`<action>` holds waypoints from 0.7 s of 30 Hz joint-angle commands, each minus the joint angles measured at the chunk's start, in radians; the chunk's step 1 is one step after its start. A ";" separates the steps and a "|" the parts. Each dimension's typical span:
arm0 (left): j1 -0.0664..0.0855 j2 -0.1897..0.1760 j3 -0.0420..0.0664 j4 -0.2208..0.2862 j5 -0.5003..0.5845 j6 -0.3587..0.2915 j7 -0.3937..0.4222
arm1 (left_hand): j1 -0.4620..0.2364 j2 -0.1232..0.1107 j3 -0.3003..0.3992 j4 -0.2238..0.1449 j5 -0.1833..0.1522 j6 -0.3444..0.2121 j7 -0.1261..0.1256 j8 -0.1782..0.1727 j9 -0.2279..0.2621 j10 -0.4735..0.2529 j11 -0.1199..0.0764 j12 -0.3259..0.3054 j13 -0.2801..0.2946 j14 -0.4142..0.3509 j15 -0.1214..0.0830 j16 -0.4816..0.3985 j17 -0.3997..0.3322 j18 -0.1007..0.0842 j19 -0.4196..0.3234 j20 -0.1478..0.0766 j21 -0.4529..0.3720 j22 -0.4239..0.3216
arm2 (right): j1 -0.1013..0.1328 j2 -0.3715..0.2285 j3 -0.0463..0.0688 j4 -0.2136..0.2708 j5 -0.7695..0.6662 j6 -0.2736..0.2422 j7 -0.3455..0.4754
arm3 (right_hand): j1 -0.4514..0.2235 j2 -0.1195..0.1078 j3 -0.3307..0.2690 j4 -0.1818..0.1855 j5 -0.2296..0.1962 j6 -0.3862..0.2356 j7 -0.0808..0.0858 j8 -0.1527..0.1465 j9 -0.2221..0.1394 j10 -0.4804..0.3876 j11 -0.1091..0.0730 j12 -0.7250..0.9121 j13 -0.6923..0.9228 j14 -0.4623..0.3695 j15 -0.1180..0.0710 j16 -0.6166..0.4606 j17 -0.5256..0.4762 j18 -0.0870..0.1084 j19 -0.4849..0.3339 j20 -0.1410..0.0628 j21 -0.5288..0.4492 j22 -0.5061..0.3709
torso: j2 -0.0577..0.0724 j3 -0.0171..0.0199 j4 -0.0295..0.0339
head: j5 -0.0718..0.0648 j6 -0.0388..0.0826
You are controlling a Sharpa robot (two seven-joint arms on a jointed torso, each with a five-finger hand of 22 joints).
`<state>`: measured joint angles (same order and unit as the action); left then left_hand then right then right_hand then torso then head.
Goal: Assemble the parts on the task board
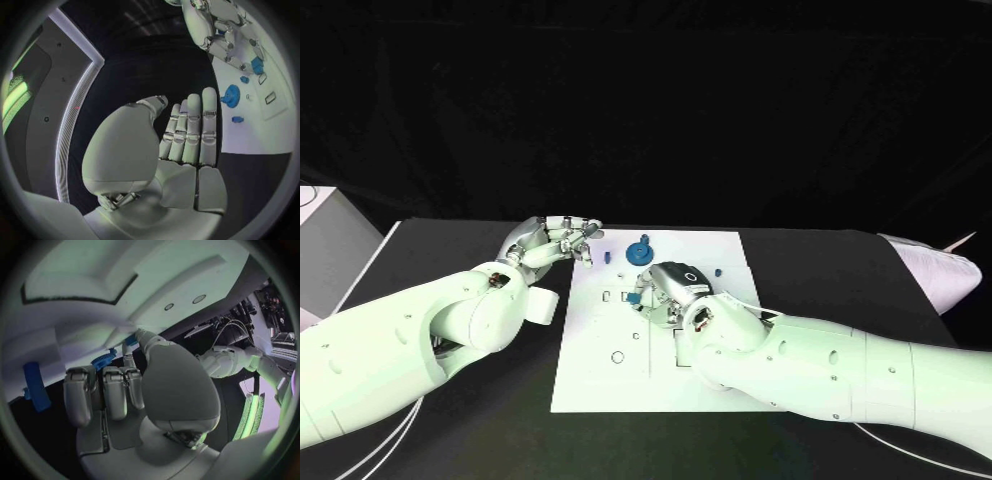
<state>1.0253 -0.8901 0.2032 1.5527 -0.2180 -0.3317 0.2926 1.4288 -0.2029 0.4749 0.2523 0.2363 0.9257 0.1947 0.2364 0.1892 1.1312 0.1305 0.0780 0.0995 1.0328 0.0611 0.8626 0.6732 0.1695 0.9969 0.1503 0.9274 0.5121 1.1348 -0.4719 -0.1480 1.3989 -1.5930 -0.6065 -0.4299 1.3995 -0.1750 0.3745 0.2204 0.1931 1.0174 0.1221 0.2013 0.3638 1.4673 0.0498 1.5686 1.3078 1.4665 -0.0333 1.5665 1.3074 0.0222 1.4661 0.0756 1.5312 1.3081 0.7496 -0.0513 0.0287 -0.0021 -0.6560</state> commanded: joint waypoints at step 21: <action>0.000 0.001 0.000 0.000 -0.004 0.013 0.001 | -0.010 0.001 0.005 -0.001 -0.004 -0.004 -0.006 0.005 0.002 0.001 -0.004 0.005 0.001 0.001 -0.005 0.006 -0.001 0.015 -0.007 -0.001 0.005 0.001 | 0.000 -0.025 0.000 0.028 0.000 -0.015 0.008 | -0.003 0.029 0.083 -0.033 0.030 0.011 -0.011 0.027 0.011 0.103 -0.017 0.002 0.263 0.104 -0.017 0.004 0.263 -0.011 0.088 -0.021 0.000 0.225 | 0.000 0.0008 0.0006 | 0.003 -0.003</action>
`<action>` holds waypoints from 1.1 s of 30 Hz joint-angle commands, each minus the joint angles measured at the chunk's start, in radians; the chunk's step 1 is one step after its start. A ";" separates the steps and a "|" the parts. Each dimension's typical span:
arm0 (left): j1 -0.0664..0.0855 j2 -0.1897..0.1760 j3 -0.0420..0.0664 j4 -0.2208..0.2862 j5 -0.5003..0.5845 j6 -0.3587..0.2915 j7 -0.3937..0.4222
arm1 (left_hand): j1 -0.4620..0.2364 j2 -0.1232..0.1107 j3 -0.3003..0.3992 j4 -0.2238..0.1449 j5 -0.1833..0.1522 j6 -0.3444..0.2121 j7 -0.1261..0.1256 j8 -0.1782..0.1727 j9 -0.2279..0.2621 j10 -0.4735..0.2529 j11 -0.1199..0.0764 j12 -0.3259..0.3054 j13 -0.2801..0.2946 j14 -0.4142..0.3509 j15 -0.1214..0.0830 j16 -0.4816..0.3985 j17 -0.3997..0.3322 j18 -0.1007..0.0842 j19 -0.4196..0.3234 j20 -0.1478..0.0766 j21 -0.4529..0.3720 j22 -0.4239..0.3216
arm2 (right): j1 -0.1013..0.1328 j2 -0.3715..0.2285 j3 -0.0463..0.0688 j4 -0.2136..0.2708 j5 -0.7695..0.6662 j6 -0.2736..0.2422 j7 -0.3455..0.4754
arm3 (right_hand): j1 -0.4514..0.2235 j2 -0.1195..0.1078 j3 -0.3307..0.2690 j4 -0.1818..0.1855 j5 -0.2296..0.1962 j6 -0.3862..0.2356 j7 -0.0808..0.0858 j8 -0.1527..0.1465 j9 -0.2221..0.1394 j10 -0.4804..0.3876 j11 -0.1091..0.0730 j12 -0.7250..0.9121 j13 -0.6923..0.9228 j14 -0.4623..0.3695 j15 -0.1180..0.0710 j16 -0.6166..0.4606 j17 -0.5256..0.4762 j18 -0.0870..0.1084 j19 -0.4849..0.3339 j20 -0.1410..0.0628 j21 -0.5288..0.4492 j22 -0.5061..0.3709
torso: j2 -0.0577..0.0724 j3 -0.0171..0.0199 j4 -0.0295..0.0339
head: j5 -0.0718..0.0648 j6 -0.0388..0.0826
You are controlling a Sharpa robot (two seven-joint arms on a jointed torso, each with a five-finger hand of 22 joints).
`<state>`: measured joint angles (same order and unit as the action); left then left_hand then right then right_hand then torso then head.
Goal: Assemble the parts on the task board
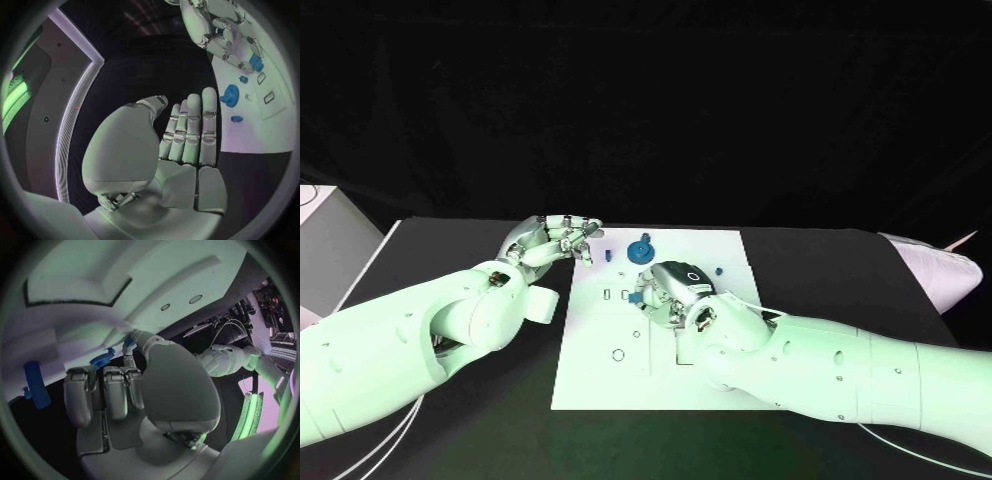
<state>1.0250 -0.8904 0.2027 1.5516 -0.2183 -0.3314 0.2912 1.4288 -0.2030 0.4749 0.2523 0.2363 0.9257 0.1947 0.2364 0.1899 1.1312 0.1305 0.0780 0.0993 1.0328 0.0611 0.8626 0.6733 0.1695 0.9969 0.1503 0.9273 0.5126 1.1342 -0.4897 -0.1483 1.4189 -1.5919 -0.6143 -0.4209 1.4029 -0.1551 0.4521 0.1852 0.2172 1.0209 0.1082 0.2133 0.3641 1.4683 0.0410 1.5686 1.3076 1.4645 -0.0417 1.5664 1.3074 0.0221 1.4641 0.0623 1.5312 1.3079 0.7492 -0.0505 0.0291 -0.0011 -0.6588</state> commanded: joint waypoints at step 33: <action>-0.016 0.002 -0.002 -0.004 -0.030 0.025 -0.019 | -0.006 0.001 0.008 -0.005 -0.003 -0.005 -0.005 0.005 0.002 0.000 -0.004 0.004 0.001 0.001 -0.006 0.006 -0.002 0.015 -0.008 -0.002 0.007 0.002 | 0.084 -0.072 0.005 0.104 -0.102 0.285 -0.066 | -0.052 -0.031 0.012 -0.006 0.006 0.001 0.003 0.024 0.015 0.102 -0.007 0.002 0.263 0.106 -0.012 0.004 0.263 -0.011 0.090 -0.011 0.001 0.227 | 0.000 -0.0003 -0.0002 | 0.004 -0.001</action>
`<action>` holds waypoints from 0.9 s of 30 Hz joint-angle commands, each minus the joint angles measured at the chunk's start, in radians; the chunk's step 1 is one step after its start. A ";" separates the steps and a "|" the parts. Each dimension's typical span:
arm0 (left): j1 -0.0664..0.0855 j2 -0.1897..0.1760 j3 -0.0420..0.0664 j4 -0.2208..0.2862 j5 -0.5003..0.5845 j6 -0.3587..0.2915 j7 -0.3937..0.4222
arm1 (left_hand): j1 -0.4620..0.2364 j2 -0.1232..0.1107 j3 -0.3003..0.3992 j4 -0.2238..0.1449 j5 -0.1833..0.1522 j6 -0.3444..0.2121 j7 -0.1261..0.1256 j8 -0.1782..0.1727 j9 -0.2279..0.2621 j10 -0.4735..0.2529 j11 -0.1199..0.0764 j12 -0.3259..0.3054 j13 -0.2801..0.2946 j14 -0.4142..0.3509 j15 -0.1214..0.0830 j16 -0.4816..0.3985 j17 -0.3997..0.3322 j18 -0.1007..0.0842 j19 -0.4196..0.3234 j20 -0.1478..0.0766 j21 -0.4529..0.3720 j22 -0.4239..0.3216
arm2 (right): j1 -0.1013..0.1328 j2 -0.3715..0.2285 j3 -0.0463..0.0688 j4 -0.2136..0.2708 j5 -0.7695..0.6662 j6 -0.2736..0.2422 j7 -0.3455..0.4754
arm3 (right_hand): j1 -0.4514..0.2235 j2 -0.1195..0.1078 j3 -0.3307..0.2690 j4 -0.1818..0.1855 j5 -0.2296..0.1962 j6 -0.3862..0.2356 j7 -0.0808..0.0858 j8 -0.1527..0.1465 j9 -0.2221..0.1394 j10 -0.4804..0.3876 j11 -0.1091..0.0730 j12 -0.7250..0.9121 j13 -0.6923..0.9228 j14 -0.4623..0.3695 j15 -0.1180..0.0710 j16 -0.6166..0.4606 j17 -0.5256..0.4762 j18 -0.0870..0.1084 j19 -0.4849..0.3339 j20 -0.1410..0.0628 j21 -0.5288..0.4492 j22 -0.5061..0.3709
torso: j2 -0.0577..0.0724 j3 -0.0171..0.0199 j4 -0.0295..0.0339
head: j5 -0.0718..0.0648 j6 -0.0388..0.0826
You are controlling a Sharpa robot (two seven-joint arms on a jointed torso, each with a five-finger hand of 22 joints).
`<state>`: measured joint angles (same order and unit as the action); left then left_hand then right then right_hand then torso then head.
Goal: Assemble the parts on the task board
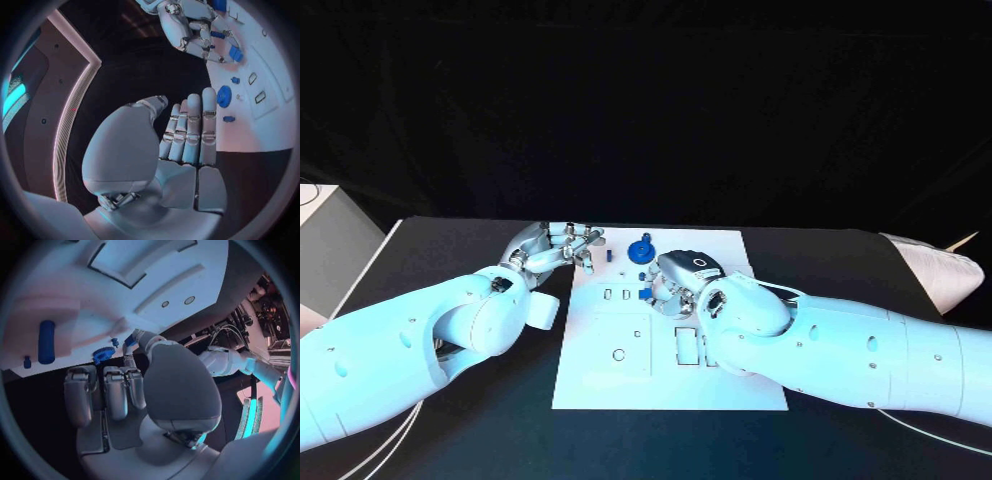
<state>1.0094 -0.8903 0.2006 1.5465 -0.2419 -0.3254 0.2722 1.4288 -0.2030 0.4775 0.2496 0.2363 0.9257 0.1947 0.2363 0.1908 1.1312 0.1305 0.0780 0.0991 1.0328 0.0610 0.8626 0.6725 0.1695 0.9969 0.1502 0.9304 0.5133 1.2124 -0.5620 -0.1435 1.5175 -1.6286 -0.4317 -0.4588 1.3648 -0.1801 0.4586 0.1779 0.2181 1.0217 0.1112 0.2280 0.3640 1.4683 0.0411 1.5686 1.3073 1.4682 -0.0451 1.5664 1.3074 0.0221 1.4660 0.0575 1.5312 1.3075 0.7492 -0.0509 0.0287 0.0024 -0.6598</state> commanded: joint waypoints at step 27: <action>-0.007 0.010 0.000 -0.001 -0.185 0.016 -0.102 | 0.014 0.010 0.020 -0.037 -0.005 0.006 -0.020 0.024 0.015 0.088 -0.030 0.074 0.038 0.023 -0.026 0.033 0.004 0.017 -0.005 -0.017 0.033 0.013 | 0.066 0.042 -0.001 0.026 -0.326 0.202 -0.115 | -0.053 -0.034 0.006 0.007 0.051 0.006 -0.006 0.019 0.016 0.103 -0.011 0.002 0.263 0.103 -0.014 0.004 0.263 -0.012 0.090 -0.010 0.004 0.231 | 0.001 0.0011 0.0002 | 0.009 0.002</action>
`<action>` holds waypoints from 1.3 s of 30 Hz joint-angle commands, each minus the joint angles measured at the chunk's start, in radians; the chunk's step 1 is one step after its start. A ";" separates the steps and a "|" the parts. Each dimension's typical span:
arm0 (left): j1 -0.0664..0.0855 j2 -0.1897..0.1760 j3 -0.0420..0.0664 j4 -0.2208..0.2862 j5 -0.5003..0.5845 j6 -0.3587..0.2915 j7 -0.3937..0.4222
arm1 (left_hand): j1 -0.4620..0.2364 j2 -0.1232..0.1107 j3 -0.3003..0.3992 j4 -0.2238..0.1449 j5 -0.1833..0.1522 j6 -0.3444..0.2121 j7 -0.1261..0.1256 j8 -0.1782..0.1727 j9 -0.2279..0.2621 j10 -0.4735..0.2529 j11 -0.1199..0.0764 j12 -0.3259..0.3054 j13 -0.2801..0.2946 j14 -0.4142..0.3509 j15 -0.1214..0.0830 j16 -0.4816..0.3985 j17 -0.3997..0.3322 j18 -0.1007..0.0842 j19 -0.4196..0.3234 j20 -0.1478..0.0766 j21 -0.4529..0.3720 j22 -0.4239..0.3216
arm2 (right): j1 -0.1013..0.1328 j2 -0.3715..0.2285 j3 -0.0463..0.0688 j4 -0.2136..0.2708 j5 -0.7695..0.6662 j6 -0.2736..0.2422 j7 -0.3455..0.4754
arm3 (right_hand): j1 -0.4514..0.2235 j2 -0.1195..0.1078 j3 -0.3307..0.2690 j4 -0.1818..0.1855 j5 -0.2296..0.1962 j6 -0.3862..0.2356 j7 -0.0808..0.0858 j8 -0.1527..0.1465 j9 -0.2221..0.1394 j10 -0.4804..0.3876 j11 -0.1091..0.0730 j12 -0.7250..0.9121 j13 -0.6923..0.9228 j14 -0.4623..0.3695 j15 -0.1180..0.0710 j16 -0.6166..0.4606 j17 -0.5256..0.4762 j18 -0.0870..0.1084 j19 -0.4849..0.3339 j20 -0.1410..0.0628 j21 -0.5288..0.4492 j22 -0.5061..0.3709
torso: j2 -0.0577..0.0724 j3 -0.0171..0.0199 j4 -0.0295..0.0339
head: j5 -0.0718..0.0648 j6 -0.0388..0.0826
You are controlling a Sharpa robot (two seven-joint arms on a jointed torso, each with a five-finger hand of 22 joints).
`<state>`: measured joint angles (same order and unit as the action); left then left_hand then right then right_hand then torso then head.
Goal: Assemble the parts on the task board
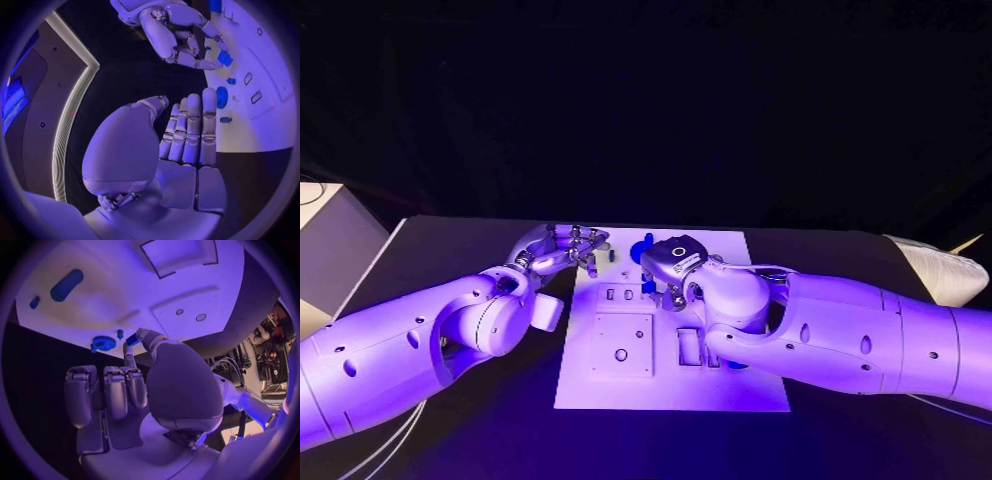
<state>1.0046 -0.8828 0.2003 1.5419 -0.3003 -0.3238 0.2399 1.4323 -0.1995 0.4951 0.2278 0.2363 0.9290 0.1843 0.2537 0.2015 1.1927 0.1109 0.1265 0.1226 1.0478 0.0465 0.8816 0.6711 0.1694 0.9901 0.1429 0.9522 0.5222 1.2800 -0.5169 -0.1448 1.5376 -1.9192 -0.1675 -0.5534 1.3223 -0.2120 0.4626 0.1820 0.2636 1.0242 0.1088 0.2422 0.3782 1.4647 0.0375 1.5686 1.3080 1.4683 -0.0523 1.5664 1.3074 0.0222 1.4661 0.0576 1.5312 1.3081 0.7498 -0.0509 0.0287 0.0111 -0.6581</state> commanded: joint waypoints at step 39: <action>-0.009 0.030 0.000 0.022 -0.586 0.091 -0.136 | -0.070 0.045 0.191 -0.140 -0.003 -0.029 -0.070 -0.009 0.027 -0.014 -0.094 0.958 0.784 0.515 -0.086 0.681 0.881 -0.099 0.394 -0.079 0.494 0.710 | -0.027 -0.081 0.001 0.003 0.362 -0.330 0.159 | -0.014 -0.008 0.003 0.002 0.008 -0.003 -0.003 0.004 0.001 0.106 -0.008 0.002 0.263 0.103 -0.008 0.004 0.263 -0.011 0.089 -0.013 0.002 0.229 | 0.000 -0.0002 -0.0003 | 0.013 -0.005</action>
<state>0.9957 -0.8553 0.1999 1.5598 -0.8789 -0.2292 0.0709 1.3732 -0.1532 0.6795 0.0867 0.2363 0.9073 0.1157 0.2484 0.2300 1.1734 0.0176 1.0816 0.9039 1.4651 -0.0321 1.5567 1.3080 0.0834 1.3785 0.0632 1.4408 1.2312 1.2536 -0.5997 -0.1439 1.5400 -1.5632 -0.5222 -0.4119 1.3170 -0.2175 0.4624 0.1820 0.2669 1.0261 0.1061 0.2451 0.3775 1.4682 0.0339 1.5687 1.3075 1.4647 -0.0556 1.5664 1.3074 0.0222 1.4661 0.0504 1.5312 1.3077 0.7494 -0.0502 0.0275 0.0258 -0.6617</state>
